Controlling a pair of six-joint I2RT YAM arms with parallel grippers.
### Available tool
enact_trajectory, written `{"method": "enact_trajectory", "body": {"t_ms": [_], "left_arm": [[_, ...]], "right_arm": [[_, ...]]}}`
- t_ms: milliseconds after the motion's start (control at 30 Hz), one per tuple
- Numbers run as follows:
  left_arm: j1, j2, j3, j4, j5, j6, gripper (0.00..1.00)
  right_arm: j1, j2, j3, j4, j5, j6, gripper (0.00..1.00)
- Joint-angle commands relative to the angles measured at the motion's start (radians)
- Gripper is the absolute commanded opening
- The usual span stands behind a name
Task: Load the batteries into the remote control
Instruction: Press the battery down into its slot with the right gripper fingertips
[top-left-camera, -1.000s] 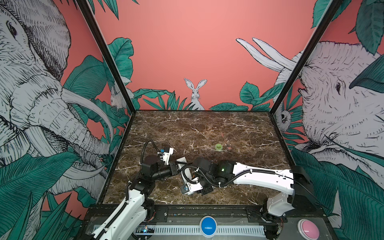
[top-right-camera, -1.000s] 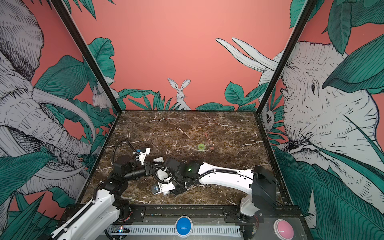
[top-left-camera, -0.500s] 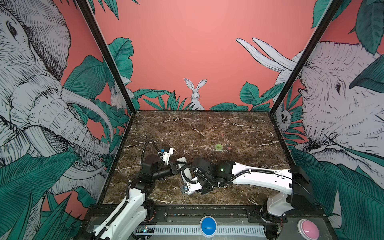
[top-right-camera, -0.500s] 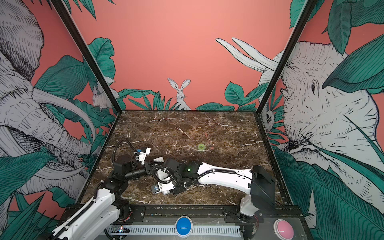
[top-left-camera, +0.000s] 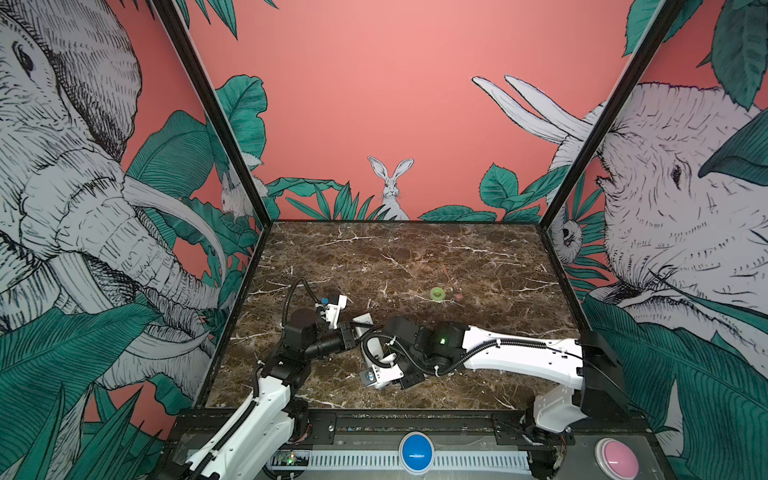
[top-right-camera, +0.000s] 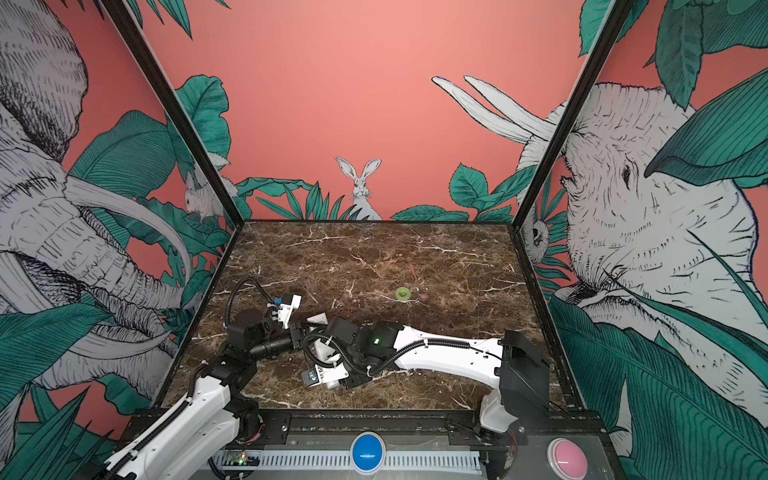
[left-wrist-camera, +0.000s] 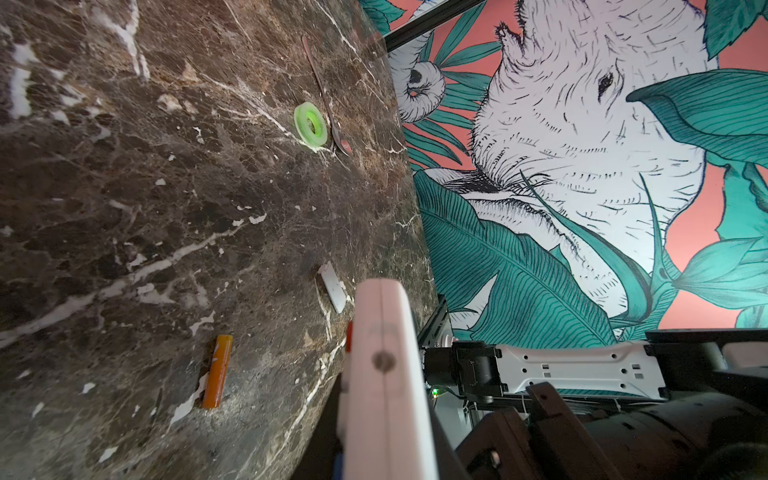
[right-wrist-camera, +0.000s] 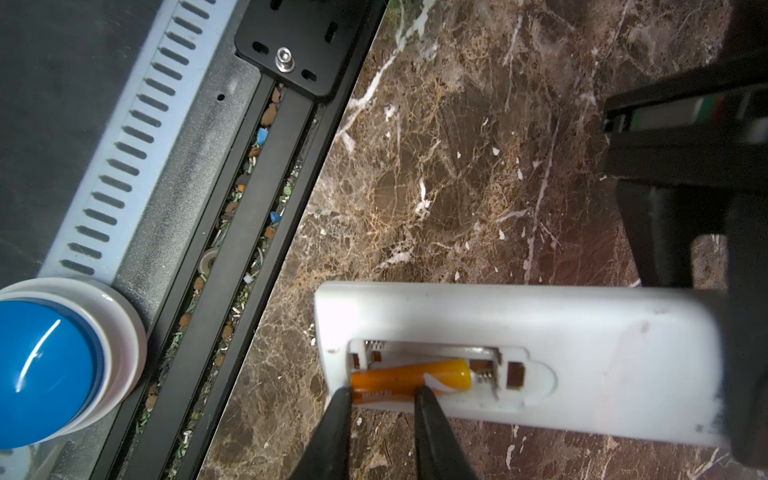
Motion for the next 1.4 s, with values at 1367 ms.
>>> {"method": "enact_trajectory", "body": {"t_ms": [1367], "left_arm": [[0.004, 0.007, -0.005, 0.160, 0.062, -0.079, 0.00]], "right_arm": [[0.013, 0.068, 0.017, 0.119, 0.131, 0.034, 0.17]]}}
